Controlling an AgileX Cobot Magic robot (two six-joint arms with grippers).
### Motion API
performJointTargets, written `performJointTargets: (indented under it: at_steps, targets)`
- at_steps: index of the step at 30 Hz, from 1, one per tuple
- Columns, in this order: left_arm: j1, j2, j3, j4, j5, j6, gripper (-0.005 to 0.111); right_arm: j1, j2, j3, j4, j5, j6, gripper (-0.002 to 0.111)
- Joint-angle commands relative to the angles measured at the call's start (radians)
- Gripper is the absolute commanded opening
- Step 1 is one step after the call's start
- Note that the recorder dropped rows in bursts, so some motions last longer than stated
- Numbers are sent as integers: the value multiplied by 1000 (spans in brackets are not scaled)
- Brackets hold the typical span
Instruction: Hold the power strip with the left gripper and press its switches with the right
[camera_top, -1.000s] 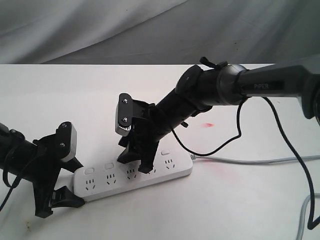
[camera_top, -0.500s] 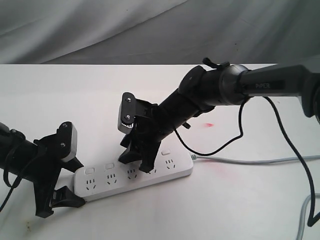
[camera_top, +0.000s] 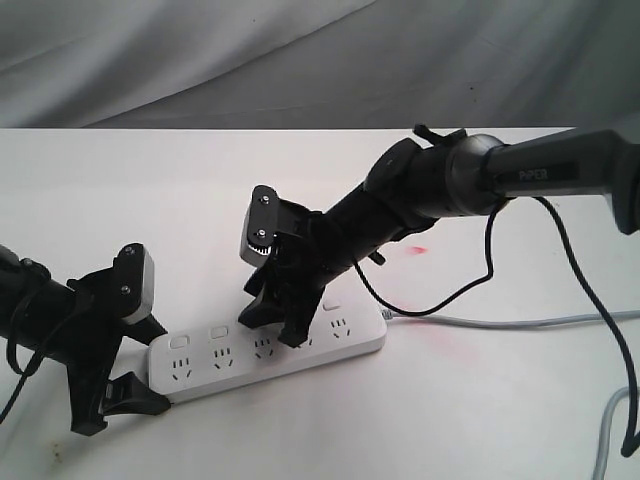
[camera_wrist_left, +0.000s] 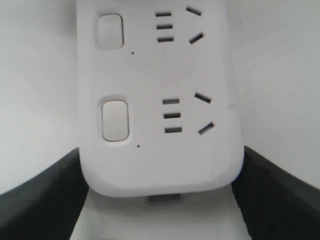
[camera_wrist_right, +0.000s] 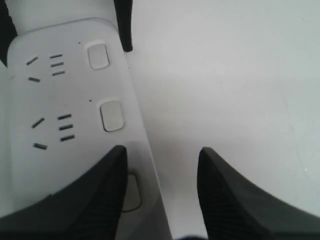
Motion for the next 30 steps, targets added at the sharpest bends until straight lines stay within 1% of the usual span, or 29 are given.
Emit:
performJointTargets:
  at_steps: [1,7,13,18,30]
  targets:
    - [-3,-1,-5,-6,4,3,53,-25,77,33,-128,-55,-33,43]
    - [-3,-1,-5,-6,4,3,53,-35,64,33,-111,-53,-33,43]
    - [-3,-1,-5,-6,4,3,53,-29,-31,31,-56,-46,-33,43]
    - [-3,-1,-5,-6,4,3,53,-42,-104,31,-56,-44,-33,43]
    - [-3,-1,-5,-6,4,3,53,-66,-107,68,-79,-55,-42,43]
